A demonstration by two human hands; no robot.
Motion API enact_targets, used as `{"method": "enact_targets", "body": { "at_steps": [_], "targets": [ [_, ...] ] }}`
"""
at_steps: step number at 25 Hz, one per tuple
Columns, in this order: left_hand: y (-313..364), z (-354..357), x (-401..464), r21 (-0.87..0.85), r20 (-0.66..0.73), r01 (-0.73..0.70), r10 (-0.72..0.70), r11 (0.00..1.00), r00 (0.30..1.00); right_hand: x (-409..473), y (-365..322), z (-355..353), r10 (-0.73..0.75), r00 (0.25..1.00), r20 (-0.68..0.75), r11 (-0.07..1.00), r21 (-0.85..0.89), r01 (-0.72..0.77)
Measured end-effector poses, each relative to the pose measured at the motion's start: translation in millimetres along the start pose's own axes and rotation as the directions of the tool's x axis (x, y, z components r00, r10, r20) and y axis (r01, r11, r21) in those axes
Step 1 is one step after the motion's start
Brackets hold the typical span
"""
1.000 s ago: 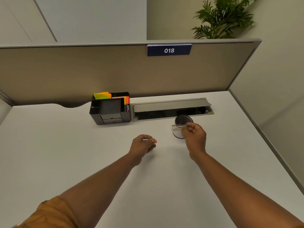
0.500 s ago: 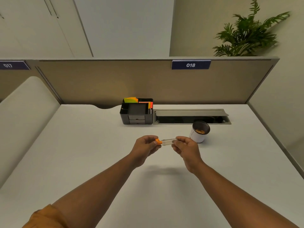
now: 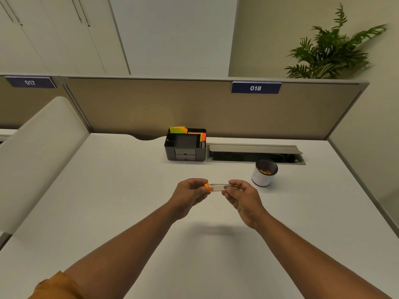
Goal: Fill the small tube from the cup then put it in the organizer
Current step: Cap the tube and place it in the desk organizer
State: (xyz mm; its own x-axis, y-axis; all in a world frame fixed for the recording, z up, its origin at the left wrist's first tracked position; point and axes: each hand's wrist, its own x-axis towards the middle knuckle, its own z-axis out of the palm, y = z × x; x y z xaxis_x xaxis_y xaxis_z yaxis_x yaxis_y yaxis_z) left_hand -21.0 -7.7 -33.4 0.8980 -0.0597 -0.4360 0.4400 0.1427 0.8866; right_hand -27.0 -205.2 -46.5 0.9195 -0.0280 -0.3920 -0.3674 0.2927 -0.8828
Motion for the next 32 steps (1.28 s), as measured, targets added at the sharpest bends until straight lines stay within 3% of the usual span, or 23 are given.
{"method": "enact_targets", "body": {
  "at_steps": [14,22,32],
  "targets": [
    [1.6,1.9,5.7,-0.007,-0.011,0.001,-0.001,1.0,1.0,2.4,-1.8,-3.7,0.051,0.998,0.022,0.995,-0.086,-0.049],
    [3.0,1.6,8.4,-0.023,0.001,0.01,-0.01,1.0,1.0,6.3,-3.0,-2.3,0.039,0.999,0.006,0.973,-0.229,-0.037],
    [1.2,-3.1,7.9,-0.078,-0.001,0.024,-0.024,0.997,1.0,7.0,-5.4,-0.3,-0.012,1.0,0.026,0.976,-0.215,0.017]
  ]
}}
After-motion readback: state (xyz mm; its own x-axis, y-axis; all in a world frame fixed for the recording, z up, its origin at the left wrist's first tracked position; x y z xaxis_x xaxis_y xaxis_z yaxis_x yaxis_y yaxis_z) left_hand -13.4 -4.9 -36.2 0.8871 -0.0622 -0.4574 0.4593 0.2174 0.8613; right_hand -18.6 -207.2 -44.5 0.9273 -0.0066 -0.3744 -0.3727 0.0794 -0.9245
